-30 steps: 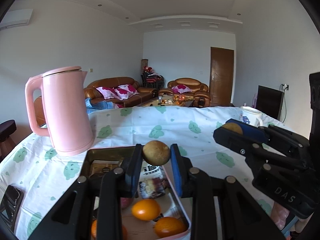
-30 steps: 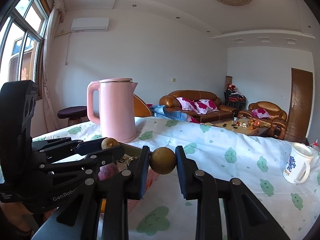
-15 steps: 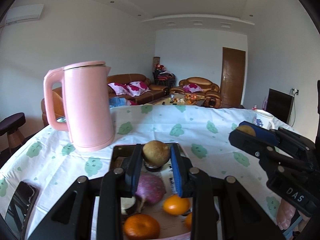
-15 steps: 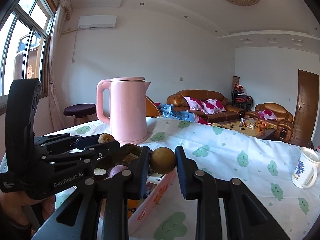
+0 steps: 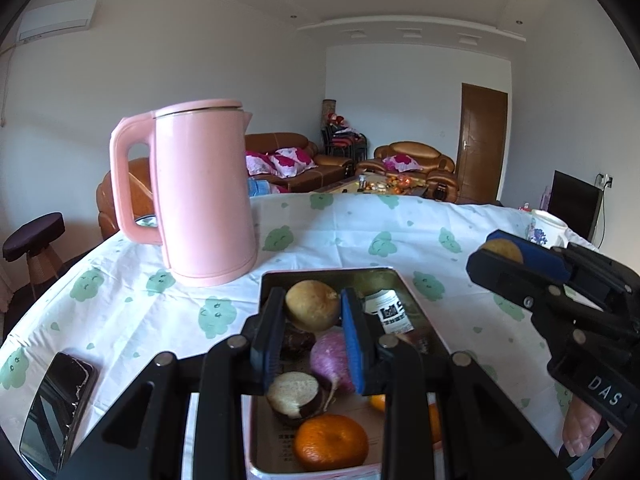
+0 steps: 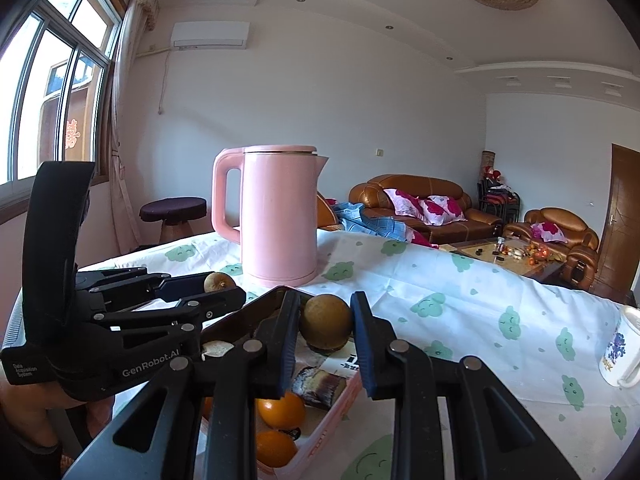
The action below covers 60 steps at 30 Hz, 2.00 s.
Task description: Organize fruits
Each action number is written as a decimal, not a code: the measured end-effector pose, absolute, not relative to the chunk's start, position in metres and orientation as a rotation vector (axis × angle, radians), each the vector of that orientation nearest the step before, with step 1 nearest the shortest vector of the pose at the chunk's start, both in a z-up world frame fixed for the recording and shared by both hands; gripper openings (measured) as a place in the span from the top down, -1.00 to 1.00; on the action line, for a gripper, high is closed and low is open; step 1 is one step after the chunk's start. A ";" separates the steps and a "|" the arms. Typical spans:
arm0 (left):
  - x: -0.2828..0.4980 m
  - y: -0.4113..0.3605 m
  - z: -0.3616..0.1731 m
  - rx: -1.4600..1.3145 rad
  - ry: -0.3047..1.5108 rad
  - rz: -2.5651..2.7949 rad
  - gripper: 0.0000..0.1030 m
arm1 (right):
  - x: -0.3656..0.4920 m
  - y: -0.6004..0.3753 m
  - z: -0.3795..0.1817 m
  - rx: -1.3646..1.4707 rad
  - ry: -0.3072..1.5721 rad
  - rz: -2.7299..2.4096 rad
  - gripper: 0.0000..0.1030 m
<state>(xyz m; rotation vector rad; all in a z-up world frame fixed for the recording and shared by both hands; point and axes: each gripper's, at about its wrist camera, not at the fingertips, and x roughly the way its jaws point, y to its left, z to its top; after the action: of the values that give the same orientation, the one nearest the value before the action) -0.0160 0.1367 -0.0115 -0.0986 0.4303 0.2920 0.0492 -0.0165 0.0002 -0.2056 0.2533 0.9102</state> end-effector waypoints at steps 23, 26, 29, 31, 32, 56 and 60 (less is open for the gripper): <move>-0.010 0.155 -0.034 -0.119 0.553 0.293 0.44 | 0.066 0.029 -0.034 -0.277 0.473 0.950 0.45; -0.007 0.155 -0.039 -0.118 0.582 0.281 0.44 | 0.069 0.032 -0.040 -0.281 0.511 0.953 0.45; -0.005 0.153 -0.042 -0.112 0.600 0.270 0.43 | 0.071 0.033 -0.046 -0.285 0.545 0.954 0.45; -0.004 0.150 -0.043 -0.102 0.615 0.261 0.43 | 0.071 0.033 -0.047 -0.283 0.558 0.957 0.45; -0.002 0.149 -0.045 -0.096 0.625 0.257 0.39 | 0.071 0.033 -0.047 -0.283 0.563 0.960 0.45; -0.027 0.136 -0.012 -0.106 0.470 0.293 -0.79 | 0.063 -0.018 -0.019 -0.231 0.446 0.807 -0.06; -0.030 0.132 -0.005 -0.102 0.437 0.293 -0.95 | 0.062 -0.034 -0.009 -0.213 0.402 0.747 -0.21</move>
<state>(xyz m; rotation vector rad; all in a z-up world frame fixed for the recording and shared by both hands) -0.0299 0.1316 -0.0055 -0.1019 0.4367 0.2927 0.0616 -0.0338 -0.0088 -0.2128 0.4020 0.7468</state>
